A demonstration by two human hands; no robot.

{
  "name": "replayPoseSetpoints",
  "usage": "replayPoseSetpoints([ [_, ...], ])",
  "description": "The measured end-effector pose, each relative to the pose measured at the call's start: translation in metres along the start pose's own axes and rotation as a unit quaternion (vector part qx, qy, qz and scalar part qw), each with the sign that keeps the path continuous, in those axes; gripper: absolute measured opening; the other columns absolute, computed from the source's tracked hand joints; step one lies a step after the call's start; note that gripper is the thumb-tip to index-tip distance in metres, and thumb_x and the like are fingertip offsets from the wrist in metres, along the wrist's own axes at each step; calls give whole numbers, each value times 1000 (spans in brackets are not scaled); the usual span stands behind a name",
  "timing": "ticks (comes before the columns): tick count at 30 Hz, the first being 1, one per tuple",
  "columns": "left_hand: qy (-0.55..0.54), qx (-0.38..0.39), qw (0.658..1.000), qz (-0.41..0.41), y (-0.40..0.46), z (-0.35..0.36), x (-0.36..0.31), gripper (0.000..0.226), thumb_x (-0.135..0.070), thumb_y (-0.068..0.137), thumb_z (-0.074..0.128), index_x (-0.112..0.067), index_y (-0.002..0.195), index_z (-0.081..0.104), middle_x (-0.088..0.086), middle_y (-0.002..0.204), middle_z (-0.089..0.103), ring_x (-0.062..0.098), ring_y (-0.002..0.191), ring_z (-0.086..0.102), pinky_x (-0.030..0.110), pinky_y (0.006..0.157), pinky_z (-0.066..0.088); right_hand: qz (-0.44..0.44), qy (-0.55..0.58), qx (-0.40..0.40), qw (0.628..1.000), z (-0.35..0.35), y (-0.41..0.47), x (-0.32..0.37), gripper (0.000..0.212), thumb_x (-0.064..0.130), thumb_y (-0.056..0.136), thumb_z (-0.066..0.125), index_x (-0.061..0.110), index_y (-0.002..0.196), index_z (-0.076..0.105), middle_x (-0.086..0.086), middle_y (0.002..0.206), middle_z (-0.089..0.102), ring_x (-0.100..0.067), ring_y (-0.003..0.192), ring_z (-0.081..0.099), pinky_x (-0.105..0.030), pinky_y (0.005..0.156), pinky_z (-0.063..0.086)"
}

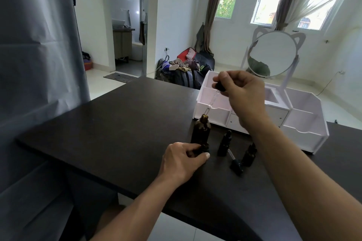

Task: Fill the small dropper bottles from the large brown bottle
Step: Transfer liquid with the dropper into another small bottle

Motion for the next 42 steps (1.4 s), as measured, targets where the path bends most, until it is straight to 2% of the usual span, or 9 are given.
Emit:
replayPoseSetpoints([
  [5, -2, -6, 1000, 2, 1, 0, 2, 36, -47, 77, 75, -32, 109, 72, -11, 75, 68, 2, 74, 64, 22, 72, 54, -15, 7, -16, 1000, -12, 2, 17, 9, 19, 94, 63, 18, 88, 69, -3, 88, 75, -17, 80, 74, -24, 73, 58],
  [8, -5, -9, 1000, 6, 2, 1, 3, 33, -47, 76, 76, -32, 106, 74, -8, 73, 69, 3, 71, 65, 27, 73, 56, -12, -1, -5, 1000, -16, -7, 17, 9, 20, 94, 63, 18, 89, 70, -1, 88, 75, -15, 79, 74, -21, 71, 57],
  [12, 4, -8, 1000, 10, 3, 1, 4, 36, -47, 77, 75, -33, 110, 72, -9, 73, 67, 3, 71, 63, 17, 63, 48, 20, -12, 36, 999, -15, -24, 2, 11, 18, 94, 63, 10, 93, 71, -2, 88, 76, -15, 79, 75, -19, 69, 55],
  [18, 3, -17, 1000, 0, 4, 1, 5, 44, -50, 75, 77, -30, 114, 71, -11, 78, 67, 2, 75, 64, 23, 73, 55, 43, -4, 56, 997, -10, -38, -13, 9, 15, 92, 65, 15, 86, 71, -3, 85, 76, -15, 78, 75, -20, 69, 56],
  [24, 11, -5, 1000, -6, 4, 1, 5, 47, -50, 76, 75, -29, 118, 69, -13, 87, 67, 1, 82, 63, 26, 79, 55, 50, -9, 69, 996, -7, -46, -22, 10, 15, 92, 66, 18, 84, 72, -4, 84, 77, -20, 82, 74, -36, 81, 59],
  [29, 9, -1, 1000, -6, 2, 0, 3, 45, -47, 79, 74, -29, 120, 67, -16, 83, 63, -1, 79, 60, 20, 74, 53, 48, -21, 74, 996, -5, -48, -25, 20, 14, 91, 66, 22, 74, 72, -5, 83, 77, -22, 81, 74, -45, 84, 59],
  [38, 7, -4, 1000, -6, 1, 0, 2, 47, -48, 78, 74, -28, 121, 67, -13, 87, 65, 2, 83, 62, 28, 81, 56, 46, -1, 86, 995, -3, -49, -23, 29, 10, 91, 65, 24, 66, 70, -2, 81, 77, -19, 80, 74, -37, 80, 59],
  [42, 8, -2, 1000, -7, 2, 0, 2, 48, -48, 78, 74, -29, 121, 67, -12, 92, 66, 3, 87, 62, 28, 82, 55, 42, 0, 87, 995, -4, -50, -22, 26, 8, 91, 64, 22, 69, 69, 0, 79, 77, -17, 79, 74, -35, 79, 59],
])
Point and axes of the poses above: each hand's wrist, its own y-axis towards the middle knuckle, its own z-axis out of the palm, x = y × z, the point moved 5 cm from there along y, towards the middle knuckle
